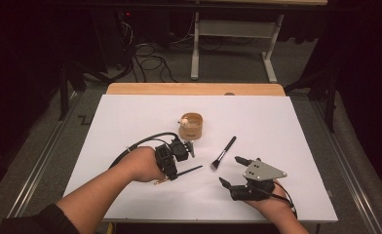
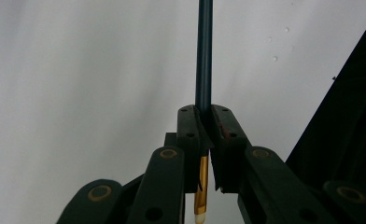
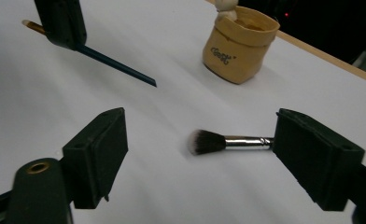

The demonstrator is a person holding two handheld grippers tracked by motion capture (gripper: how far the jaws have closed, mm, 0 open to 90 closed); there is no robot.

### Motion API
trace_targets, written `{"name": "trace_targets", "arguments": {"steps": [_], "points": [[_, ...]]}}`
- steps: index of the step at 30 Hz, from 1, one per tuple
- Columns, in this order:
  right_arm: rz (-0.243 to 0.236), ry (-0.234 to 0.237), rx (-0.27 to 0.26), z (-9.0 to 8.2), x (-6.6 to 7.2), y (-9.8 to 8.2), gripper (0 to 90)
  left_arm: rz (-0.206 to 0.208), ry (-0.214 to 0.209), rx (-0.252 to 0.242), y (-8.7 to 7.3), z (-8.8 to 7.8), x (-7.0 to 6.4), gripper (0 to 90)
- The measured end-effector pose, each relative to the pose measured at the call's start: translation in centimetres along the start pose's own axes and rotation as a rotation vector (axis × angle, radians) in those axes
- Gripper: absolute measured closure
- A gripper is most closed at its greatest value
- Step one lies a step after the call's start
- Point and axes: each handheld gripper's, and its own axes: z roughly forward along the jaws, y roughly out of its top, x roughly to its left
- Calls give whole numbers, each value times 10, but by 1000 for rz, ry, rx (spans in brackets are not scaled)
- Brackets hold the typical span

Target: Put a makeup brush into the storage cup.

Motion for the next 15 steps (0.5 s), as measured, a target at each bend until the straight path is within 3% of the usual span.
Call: {"name": "trace_targets", "arguments": {"steps": [10, 15], "points": [[-54, 42, -45, 5, 3, 25, 394, 1, -5, 8, 0, 1, 1, 830], [-76, 70, -27, 10, 3, 31, 466, 2, -4, 12, 0, 1, 3, 830]]}}
